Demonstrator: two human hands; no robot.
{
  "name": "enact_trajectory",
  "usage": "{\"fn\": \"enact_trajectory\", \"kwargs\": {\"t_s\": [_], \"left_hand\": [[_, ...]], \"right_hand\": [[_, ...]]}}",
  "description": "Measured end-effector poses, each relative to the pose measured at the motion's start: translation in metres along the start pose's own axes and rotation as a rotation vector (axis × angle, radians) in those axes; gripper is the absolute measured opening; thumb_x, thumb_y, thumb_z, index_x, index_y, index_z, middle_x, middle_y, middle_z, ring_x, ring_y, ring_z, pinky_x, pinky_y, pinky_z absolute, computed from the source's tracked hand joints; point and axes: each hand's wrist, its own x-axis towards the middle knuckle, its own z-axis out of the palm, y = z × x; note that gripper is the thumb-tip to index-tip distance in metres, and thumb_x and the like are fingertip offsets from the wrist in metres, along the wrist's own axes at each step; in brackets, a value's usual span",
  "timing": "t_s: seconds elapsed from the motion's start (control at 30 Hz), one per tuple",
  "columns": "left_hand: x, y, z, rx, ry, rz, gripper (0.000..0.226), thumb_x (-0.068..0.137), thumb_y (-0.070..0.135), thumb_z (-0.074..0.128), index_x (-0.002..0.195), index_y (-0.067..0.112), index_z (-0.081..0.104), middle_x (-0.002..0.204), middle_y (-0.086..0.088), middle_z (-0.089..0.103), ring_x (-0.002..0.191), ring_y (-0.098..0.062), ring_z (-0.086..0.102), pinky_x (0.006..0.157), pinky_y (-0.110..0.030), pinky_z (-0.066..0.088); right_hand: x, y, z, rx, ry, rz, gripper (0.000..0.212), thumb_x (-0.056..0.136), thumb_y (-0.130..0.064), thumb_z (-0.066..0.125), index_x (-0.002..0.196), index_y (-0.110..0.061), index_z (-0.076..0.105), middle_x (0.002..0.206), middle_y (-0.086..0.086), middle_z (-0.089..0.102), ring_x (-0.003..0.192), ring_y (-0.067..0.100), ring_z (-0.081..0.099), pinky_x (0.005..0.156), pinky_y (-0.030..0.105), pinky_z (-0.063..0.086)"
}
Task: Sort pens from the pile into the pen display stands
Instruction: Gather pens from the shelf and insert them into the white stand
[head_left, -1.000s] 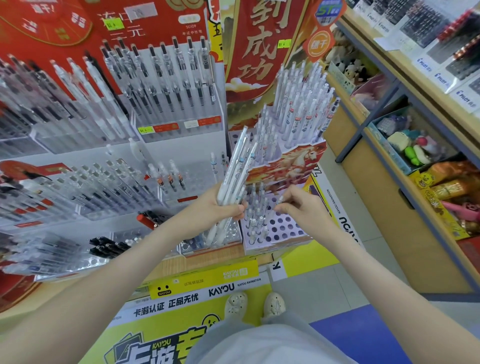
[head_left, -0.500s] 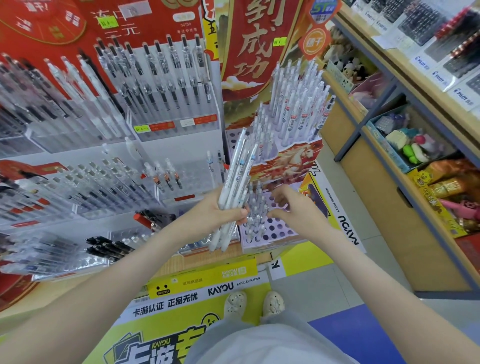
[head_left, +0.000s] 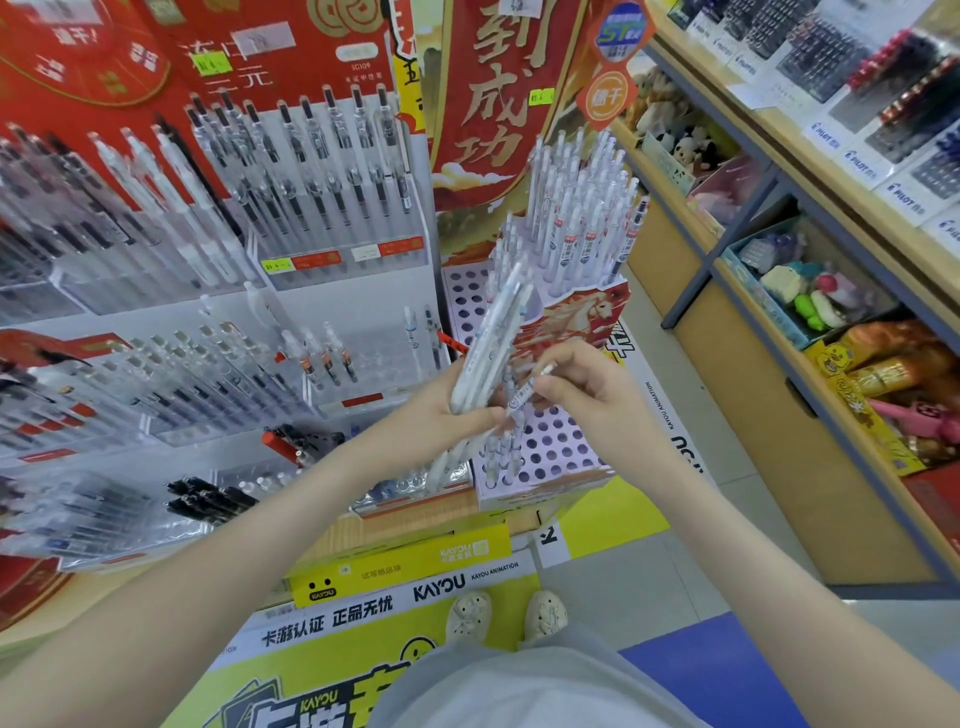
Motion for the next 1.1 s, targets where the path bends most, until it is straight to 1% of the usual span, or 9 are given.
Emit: {"fn": "enact_trajectory", "kwargs": {"t_s": [0.13,0.27,0.33,0.4,0.5,0.63,0.77,0.93,1.1], "left_hand": [[0.001,-0.002,-0.004,0.008,0.058,-0.006,0.026,0.093,0.007,0.059,0.114,0.021,0.049,0.086,0.017,0.069,0.084,0.007,0.064,0.074,-0.007,0.046],[0.002,-0.005,-0.006,-0.008,0.078,-0.009,0.032,0.095,0.001,0.054,0.121,0.016,0.043,0.094,-0.001,0.065,0.086,-0.001,0.065,0.077,-0.012,0.050],[0.001,-0.008,-0.009,-0.034,0.086,-0.013,0.033,0.095,-0.004,0.051,0.121,0.015,0.042,0.093,-0.007,0.061,0.081,-0.002,0.065,0.078,-0.016,0.052],[0.002,-0.012,-0.012,0.011,0.071,-0.019,0.035,0.095,-0.002,0.052,0.125,0.011,0.042,0.095,-0.008,0.061,0.084,-0.008,0.065,0.085,-0.026,0.055],[0.001,-0.016,-0.014,0.061,0.043,-0.028,0.034,0.094,0.004,0.057,0.125,0.009,0.044,0.096,-0.005,0.065,0.093,-0.021,0.067,0.094,-0.042,0.053],[0.000,-0.017,-0.013,0.026,0.025,-0.047,0.032,0.093,0.002,0.057,0.121,0.013,0.046,0.098,-0.008,0.065,0.095,-0.025,0.066,0.094,-0.043,0.053],[-0.001,-0.020,-0.014,-0.061,-0.011,-0.087,0.028,0.093,-0.001,0.056,0.116,0.013,0.050,0.097,-0.009,0.066,0.085,-0.016,0.067,0.087,-0.033,0.056],[-0.001,-0.021,-0.015,-0.136,-0.055,-0.115,0.022,0.092,-0.007,0.054,0.108,0.007,0.055,0.088,-0.003,0.069,0.072,-0.012,0.065,0.072,-0.023,0.054],[0.002,-0.021,-0.014,-0.148,-0.084,-0.103,0.020,0.091,-0.009,0.053,0.105,0.006,0.057,0.087,-0.005,0.070,0.069,-0.015,0.063,0.068,-0.024,0.052]], "right_hand": [[-0.007,0.005,-0.010,0.040,0.066,-0.027,0.011,0.093,0.007,0.048,0.098,0.000,0.055,0.082,0.002,0.064,0.078,0.019,0.065,0.077,0.028,0.054],[-0.006,0.007,-0.025,0.099,0.273,-0.067,0.014,0.095,0.005,0.045,0.096,-0.008,0.051,0.073,-0.013,0.065,0.069,0.010,0.062,0.064,0.018,0.048],[-0.004,0.012,-0.032,0.028,0.283,-0.053,0.018,0.095,0.004,0.045,0.094,-0.013,0.051,0.072,-0.018,0.064,0.066,0.009,0.058,0.061,0.014,0.044],[-0.004,0.023,-0.034,-0.098,0.241,-0.010,0.018,0.095,0.002,0.048,0.092,-0.016,0.053,0.078,-0.017,0.063,0.069,0.015,0.055,0.066,0.020,0.046],[-0.007,0.043,-0.027,-0.283,0.123,0.038,0.021,0.094,-0.004,0.051,0.091,-0.025,0.054,0.081,0.000,0.060,0.074,0.019,0.055,0.070,0.033,0.047],[-0.007,0.061,-0.014,-0.425,-0.002,0.067,0.009,0.095,-0.010,0.052,0.094,-0.018,0.056,0.083,0.008,0.061,0.074,0.028,0.054,0.069,0.041,0.044],[-0.005,0.070,-0.003,-0.533,-0.171,0.108,0.009,0.096,-0.013,0.052,0.094,-0.021,0.051,0.086,-0.006,0.063,0.077,0.002,0.056,0.069,0.030,0.045],[0.004,0.068,-0.001,-0.547,-0.184,0.180,0.011,0.094,-0.018,0.057,0.088,-0.021,0.048,0.088,-0.003,0.065,0.083,0.018,0.059,0.073,0.032,0.047],[0.002,0.063,-0.004,-0.559,-0.266,0.210,0.028,0.090,-0.015,0.061,0.076,-0.033,0.046,0.079,-0.019,0.062,0.074,-0.005,0.057,0.065,0.014,0.043]]}}
